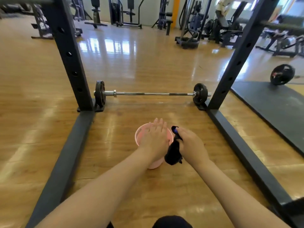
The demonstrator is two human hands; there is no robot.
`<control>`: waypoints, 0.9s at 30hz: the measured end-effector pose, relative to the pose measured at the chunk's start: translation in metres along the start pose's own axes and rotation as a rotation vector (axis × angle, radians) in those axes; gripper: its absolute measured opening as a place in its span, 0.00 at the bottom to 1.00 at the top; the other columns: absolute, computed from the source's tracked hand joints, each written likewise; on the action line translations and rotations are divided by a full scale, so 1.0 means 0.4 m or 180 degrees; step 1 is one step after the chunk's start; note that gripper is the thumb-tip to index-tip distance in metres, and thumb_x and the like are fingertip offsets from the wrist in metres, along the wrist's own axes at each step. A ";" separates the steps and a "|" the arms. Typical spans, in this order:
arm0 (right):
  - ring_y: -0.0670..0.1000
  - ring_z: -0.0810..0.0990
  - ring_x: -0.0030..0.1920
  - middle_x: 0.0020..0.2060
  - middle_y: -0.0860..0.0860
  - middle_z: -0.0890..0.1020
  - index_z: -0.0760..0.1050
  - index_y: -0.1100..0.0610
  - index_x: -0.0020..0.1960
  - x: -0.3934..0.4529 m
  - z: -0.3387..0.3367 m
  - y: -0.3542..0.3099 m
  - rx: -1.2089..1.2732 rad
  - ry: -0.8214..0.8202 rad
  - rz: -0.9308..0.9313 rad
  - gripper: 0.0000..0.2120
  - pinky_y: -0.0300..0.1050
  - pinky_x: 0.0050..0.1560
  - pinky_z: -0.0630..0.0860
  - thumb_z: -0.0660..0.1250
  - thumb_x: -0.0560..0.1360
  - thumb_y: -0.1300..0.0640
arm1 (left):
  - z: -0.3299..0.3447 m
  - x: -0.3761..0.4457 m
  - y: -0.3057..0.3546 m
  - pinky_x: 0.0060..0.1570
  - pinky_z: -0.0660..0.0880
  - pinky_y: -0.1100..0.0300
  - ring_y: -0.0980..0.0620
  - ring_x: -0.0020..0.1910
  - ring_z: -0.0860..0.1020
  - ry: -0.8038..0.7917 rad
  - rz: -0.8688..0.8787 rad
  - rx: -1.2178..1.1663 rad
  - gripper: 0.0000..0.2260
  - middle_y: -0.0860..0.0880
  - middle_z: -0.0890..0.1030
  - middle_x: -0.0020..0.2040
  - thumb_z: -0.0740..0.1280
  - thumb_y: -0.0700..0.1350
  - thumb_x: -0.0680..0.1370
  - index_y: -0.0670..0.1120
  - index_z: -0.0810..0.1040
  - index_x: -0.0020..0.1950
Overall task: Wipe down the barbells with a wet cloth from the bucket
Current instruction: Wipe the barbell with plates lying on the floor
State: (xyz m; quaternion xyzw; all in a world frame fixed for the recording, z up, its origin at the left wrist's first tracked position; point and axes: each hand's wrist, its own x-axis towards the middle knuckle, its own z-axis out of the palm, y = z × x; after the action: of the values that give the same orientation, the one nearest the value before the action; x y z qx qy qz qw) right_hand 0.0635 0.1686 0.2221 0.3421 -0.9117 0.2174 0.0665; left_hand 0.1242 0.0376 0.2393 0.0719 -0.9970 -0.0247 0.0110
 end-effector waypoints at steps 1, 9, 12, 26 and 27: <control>0.54 0.76 0.58 0.58 0.54 0.79 0.74 0.62 0.64 0.016 -0.023 0.037 -0.0091 0.0010 -0.0026 0.17 0.39 0.56 0.70 0.64 0.75 0.66 | -0.005 0.039 0.027 0.75 0.43 0.50 0.45 0.77 0.42 0.0046 0.0037 0.0007 0.27 0.43 0.44 0.78 0.49 0.50 0.83 0.40 0.43 0.77; 0.56 0.75 0.62 0.61 0.56 0.77 0.72 0.63 0.66 0.174 -0.167 0.282 -0.0638 0.0105 -0.0146 0.19 0.43 0.62 0.69 0.64 0.76 0.65 | 0.000 0.306 0.177 0.74 0.42 0.50 0.45 0.77 0.43 0.0300 0.0056 -0.0262 0.27 0.43 0.46 0.78 0.50 0.51 0.83 0.41 0.45 0.78; 0.55 0.74 0.64 0.62 0.56 0.76 0.71 0.63 0.67 0.227 -0.166 0.332 -0.0701 0.0120 -0.0234 0.19 0.43 0.65 0.66 0.65 0.76 0.65 | 0.024 0.367 0.189 0.74 0.43 0.50 0.45 0.77 0.44 0.0257 0.0073 -0.0238 0.27 0.43 0.46 0.78 0.50 0.51 0.83 0.41 0.46 0.78; 0.46 0.82 0.45 0.45 0.48 0.83 0.81 0.56 0.52 0.627 -0.026 0.586 -0.1089 0.0205 -0.0395 0.26 0.37 0.49 0.76 0.82 0.55 0.63 | 0.125 0.857 0.176 0.71 0.36 0.51 0.46 0.77 0.40 -0.0011 0.0363 -0.0282 0.26 0.44 0.43 0.78 0.45 0.51 0.83 0.42 0.42 0.78; 0.44 0.82 0.44 0.44 0.46 0.83 0.82 0.55 0.51 0.681 -0.016 0.591 -0.1100 0.0418 -0.0535 0.27 0.35 0.49 0.76 0.83 0.53 0.61 | 0.122 0.902 0.158 0.70 0.35 0.52 0.46 0.77 0.40 -0.0015 0.0342 -0.0284 0.26 0.44 0.43 0.78 0.42 0.52 0.83 0.43 0.42 0.78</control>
State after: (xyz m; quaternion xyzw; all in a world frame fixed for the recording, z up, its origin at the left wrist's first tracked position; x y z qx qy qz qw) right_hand -0.2974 0.1681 0.2184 0.3857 -0.8974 0.0733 0.2014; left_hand -0.2429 0.0505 0.2004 0.0177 -0.9974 -0.0686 0.0132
